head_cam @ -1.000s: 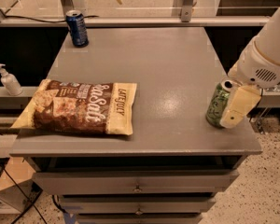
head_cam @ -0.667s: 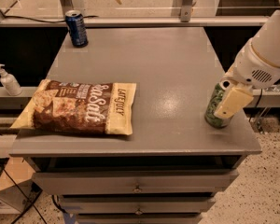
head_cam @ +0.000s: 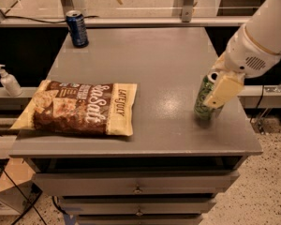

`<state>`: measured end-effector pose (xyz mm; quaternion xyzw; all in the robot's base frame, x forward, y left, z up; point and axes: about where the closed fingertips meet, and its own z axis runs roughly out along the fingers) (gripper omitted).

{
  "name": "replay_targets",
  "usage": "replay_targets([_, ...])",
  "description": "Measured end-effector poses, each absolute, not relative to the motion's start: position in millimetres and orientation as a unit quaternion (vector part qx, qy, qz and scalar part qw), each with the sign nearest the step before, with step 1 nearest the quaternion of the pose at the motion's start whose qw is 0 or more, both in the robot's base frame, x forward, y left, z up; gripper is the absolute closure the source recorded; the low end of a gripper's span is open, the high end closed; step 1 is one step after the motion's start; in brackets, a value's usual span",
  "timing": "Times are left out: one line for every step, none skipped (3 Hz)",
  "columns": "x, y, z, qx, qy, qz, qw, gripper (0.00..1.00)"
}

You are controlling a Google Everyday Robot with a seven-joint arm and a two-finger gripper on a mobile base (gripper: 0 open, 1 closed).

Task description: Move green can near pepsi can

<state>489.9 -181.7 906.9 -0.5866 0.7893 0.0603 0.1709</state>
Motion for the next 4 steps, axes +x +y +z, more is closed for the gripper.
replay_targets([490, -181, 908, -0.587, 0.789, 0.059, 0.173, 1.0])
replay_targets([490, -182, 908, -0.586, 0.789, 0.06, 0.173, 1.0])
replay_targets([513, -182, 910, -0.574, 0.792, 0.065, 0.198, 1.0])
replay_targets([554, -166, 912, -0.585, 0.78, 0.069, 0.211, 1.0])
